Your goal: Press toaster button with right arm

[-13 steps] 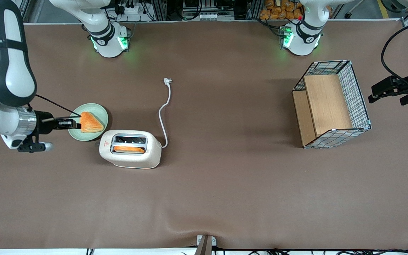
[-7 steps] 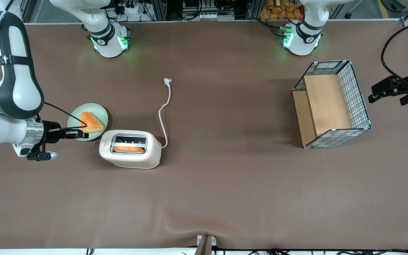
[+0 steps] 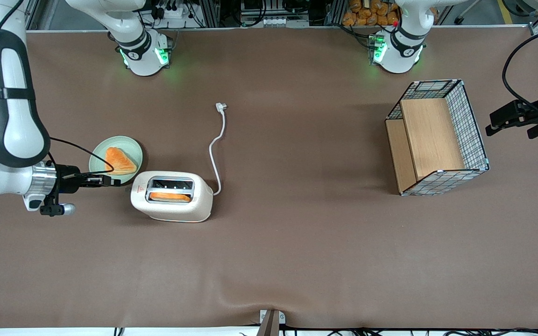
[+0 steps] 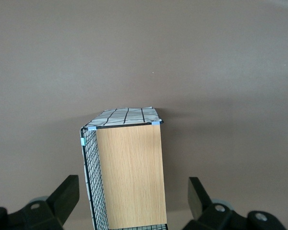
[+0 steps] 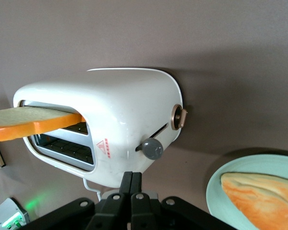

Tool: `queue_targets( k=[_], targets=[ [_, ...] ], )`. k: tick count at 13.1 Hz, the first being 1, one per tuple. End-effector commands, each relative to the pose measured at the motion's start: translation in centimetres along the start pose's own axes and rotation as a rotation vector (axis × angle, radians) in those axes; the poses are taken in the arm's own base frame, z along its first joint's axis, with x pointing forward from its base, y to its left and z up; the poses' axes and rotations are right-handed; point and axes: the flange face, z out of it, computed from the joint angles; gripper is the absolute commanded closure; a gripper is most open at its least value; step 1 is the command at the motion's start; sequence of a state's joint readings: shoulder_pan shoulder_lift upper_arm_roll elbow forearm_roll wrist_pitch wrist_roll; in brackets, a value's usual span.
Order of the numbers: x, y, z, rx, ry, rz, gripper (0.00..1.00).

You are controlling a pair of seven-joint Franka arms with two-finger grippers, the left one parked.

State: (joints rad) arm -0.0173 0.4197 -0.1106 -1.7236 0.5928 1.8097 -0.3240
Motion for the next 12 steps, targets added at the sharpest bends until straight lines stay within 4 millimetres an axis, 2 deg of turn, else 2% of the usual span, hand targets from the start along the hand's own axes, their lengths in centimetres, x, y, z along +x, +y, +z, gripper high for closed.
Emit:
queue_targets(
  k=[1, 6, 12],
  targets=[
    [0.4, 1.0, 0.6, 0.059, 0.013, -0.025, 1.0],
    [1.1, 1.6, 2.5, 0.117, 0.02, -0.028, 1.0],
    [1.5, 3.8, 5.0, 0.133, -0.008, -0.039, 1.0]
  ],
)
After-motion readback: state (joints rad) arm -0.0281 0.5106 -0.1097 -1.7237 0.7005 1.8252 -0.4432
